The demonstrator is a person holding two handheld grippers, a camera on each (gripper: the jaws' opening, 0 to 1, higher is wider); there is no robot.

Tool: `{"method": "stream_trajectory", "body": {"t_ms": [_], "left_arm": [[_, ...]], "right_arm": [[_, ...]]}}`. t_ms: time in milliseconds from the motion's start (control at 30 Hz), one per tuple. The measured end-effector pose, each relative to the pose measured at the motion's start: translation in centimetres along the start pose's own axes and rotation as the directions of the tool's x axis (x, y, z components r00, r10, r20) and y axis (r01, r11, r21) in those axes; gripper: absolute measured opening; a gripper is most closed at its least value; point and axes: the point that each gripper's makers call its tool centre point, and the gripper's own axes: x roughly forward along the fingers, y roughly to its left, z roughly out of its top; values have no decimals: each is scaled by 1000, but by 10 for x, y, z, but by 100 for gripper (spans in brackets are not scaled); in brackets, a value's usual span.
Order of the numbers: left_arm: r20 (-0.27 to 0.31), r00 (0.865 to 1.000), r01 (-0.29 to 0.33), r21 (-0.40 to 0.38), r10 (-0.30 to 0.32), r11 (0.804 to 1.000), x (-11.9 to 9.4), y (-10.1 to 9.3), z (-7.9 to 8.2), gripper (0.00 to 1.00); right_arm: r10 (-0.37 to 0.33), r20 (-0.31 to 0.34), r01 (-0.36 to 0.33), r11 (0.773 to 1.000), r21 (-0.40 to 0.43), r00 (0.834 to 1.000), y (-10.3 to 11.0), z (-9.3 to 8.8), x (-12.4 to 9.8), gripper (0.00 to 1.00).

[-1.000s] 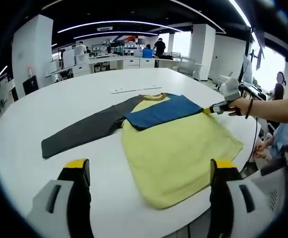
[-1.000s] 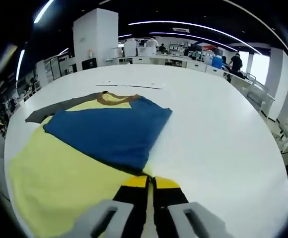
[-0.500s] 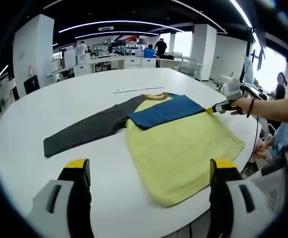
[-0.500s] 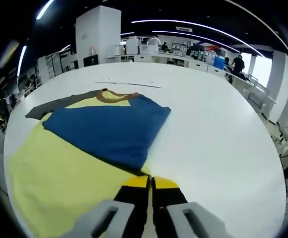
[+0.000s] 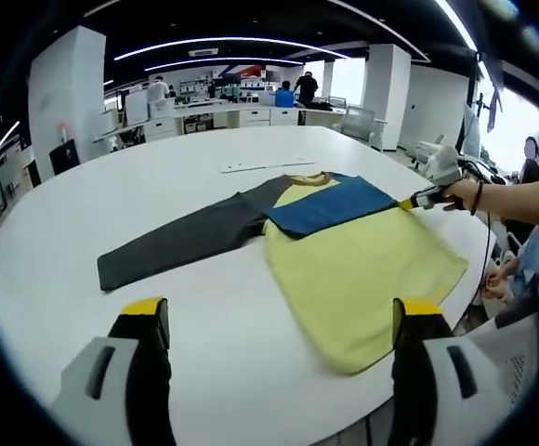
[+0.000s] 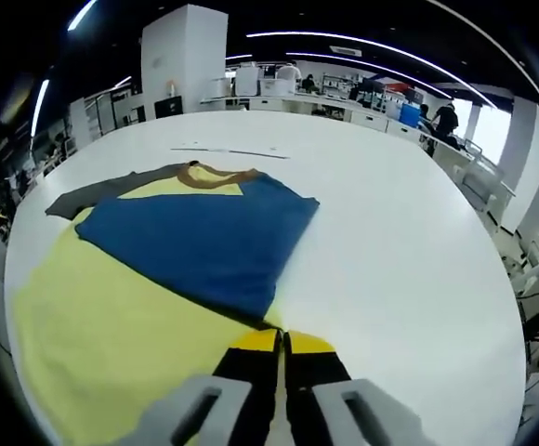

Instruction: Fold the garment on the visible template until the final outline fits inside the template.

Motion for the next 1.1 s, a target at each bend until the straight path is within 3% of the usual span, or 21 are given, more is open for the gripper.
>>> {"method": "stream_trajectory", "body": {"t_ms": [467,533,567,667,800,1100], "left_arm": [[-8,999,-34,5,34,999,-1,14,-2,96],[-14,999,-42,4,42,999,-2,17,-3,95],[-14,999,-46,3,46,999,-1,18,-3,95],[-10,998,-58,-17,58,998,-2,24,-3,94],[0,998,-58,-34,58,998,-1,30,-1,94],[-1,993,-115,-55,115,992,2,62,-6,93]], "right_arm": [[6,12,-6,1000,-24,1000,-7,-1,-1,0],[3,26,-4,999,43,1000,-9,-1,-3,0],[10,30,-11,999,41,999,-10,-1,-4,3],[37,79,-43,996,81,996,-7,8,-9,24],[108,172,-111,994,8,979,6,31,-21,53],[214,212,-201,976,-83,954,32,49,-50,85]]}}
